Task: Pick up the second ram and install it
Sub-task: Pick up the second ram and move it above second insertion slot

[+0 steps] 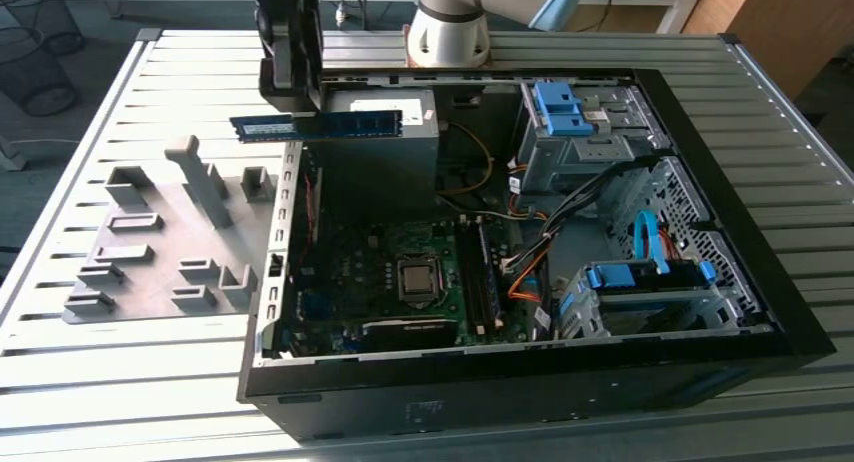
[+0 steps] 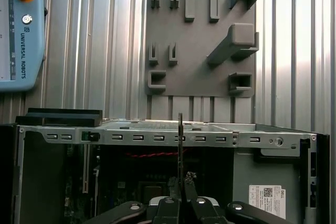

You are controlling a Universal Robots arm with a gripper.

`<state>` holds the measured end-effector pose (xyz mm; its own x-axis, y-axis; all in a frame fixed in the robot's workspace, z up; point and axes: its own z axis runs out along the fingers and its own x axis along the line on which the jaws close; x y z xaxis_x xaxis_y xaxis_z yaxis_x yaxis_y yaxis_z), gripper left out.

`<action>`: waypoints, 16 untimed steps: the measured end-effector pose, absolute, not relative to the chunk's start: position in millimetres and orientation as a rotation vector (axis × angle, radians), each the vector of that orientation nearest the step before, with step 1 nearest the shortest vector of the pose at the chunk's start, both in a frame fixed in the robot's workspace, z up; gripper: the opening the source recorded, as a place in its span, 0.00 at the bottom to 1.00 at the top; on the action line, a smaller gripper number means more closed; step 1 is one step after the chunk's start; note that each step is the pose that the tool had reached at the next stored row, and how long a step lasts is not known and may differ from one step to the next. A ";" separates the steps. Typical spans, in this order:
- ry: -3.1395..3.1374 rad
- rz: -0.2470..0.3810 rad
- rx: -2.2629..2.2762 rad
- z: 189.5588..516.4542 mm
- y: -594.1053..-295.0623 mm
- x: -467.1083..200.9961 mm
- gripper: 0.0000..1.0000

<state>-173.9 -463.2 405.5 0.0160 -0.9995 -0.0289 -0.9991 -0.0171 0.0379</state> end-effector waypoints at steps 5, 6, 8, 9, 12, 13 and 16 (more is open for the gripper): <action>-2.198 -0.074 2.234 405.5 -463.2 -169.8 0.14; -2.198 -0.074 2.234 405.5 -463.2 -169.5 0.14; -2.198 -0.074 2.234 405.5 -463.2 -169.1 0.14; -2.198 -0.074 2.234 405.5 -463.2 -168.8 0.14; -2.198 -0.074 2.234 405.5 -463.2 -167.8 0.14; -2.198 -0.074 2.234 405.5 -463.2 -167.5 0.14; -2.198 -0.074 2.234 405.5 -463.2 -166.8 0.14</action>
<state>-166.8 -463.2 405.5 0.0160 -0.9995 -0.0289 -0.9991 -0.0171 0.0379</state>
